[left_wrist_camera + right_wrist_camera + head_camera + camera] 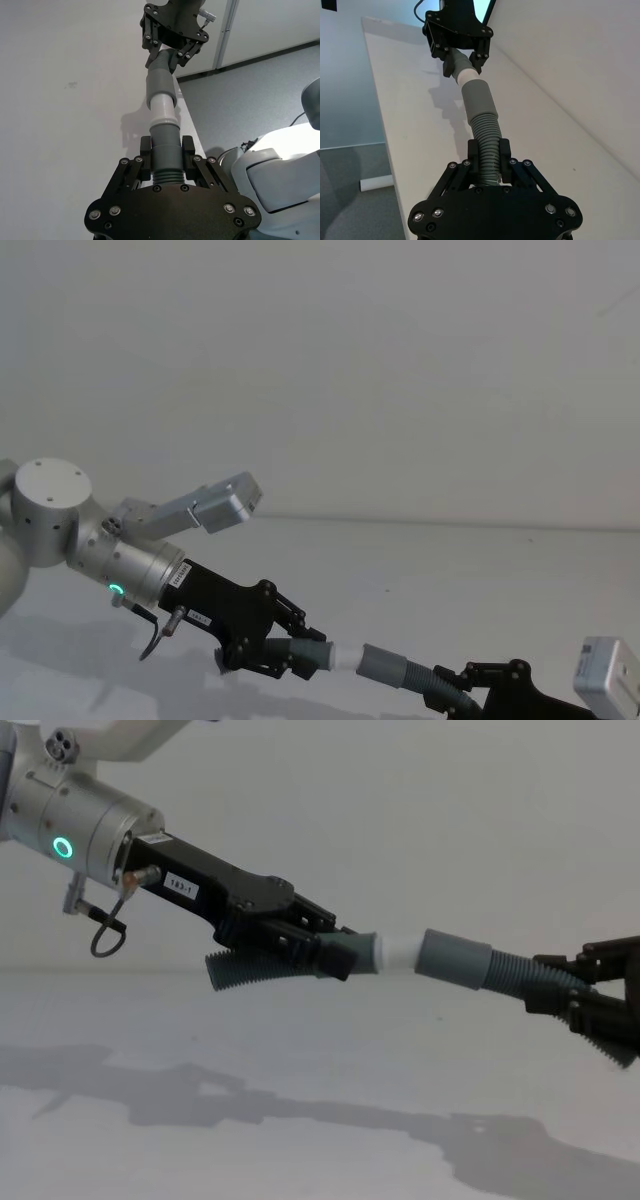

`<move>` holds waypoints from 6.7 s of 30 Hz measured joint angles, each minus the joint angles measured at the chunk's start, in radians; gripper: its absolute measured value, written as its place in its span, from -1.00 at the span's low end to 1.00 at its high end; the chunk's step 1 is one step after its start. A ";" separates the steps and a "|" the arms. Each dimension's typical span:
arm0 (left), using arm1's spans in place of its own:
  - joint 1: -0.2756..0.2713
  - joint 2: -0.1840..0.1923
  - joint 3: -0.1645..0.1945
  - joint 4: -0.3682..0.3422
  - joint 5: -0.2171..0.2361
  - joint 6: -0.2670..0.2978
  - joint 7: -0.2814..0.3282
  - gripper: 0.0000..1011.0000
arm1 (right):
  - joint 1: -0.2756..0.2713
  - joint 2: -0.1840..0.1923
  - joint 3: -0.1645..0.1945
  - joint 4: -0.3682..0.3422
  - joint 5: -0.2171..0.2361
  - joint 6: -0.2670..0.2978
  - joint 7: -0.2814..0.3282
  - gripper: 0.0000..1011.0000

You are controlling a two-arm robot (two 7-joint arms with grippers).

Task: Use both hands to pick up one end of the pipe from the table, align the ends, and insert them.

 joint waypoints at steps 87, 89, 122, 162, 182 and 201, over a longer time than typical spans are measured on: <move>-0.058 -0.039 0.051 0.081 0.037 0.000 -0.002 -0.35 | 0.019 0.012 -0.012 0.037 -0.093 -0.152 0.035 -0.57; -0.059 -0.039 0.051 0.082 0.038 0.000 -0.004 -0.35 | 0.022 0.013 -0.014 0.039 -0.094 -0.150 0.036 -0.57; -0.062 -0.019 0.066 0.074 0.070 0.019 0.020 -0.35 | 0.044 0.013 -0.026 0.067 -0.098 -0.142 0.044 -0.57; -0.066 -0.037 0.057 0.085 0.064 0.000 0.004 -0.35 | 0.060 -0.016 -0.030 0.093 -0.118 -0.107 0.014 -0.57; -0.093 -0.084 0.052 0.184 0.070 -0.048 -0.027 -0.35 | 0.071 -0.015 -0.033 0.084 -0.087 -0.085 0.025 -0.57; -0.107 -0.118 0.037 0.244 0.077 -0.081 -0.048 -0.35 | 0.066 -0.009 -0.036 0.065 -0.069 -0.082 0.032 -0.57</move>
